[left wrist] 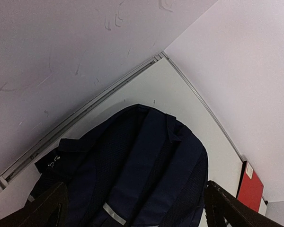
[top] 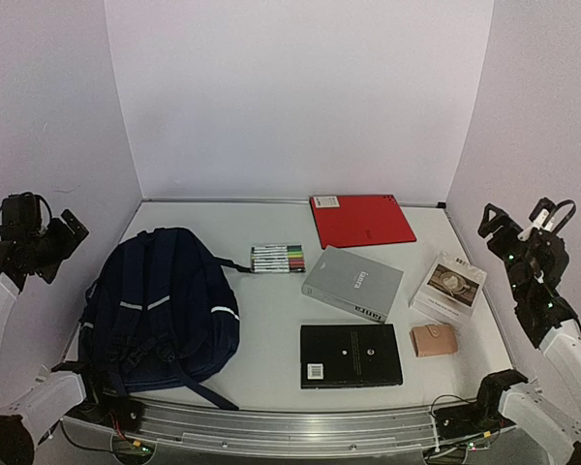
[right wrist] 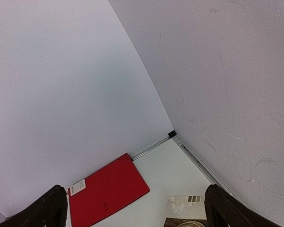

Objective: Pack the student bag
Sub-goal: Pick up the student bag at the center of the board.

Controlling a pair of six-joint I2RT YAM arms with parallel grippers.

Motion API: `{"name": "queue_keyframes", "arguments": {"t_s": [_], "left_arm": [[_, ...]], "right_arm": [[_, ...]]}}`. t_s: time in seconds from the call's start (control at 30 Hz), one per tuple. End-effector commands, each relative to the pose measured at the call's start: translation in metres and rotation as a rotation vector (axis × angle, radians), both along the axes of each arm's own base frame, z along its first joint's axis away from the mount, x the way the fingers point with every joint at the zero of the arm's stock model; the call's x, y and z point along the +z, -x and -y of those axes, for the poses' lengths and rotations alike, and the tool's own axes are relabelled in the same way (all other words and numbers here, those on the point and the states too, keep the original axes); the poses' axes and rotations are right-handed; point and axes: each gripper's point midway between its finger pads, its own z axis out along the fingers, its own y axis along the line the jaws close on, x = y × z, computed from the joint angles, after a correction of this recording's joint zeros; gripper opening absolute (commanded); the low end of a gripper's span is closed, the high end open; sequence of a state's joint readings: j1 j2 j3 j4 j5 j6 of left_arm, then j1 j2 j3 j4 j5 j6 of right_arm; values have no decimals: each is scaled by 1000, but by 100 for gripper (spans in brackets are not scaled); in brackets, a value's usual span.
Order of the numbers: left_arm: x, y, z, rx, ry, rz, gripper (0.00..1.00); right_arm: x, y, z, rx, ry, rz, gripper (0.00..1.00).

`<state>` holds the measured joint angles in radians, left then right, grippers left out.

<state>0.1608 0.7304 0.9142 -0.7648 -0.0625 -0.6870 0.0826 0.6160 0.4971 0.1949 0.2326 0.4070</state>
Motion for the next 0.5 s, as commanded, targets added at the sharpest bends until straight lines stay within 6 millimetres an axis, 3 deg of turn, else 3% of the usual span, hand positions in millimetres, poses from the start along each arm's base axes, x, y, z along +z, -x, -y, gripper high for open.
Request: {"name": "queue_keyframes", "arguments": {"t_s": [0.0,0.23,0.47], "left_arm": [[-2,-4,-1,6,15,-36,100],[-30,-28,30,-185,103,-94,100],[-59,-43,81,-340,127,-143,100]], "right_arm": [[25,-4,-8,49,33,31,98],[24,-11,-44,258,29,12,98],[-24,-44,-113,538,-53,-202,98]]}}
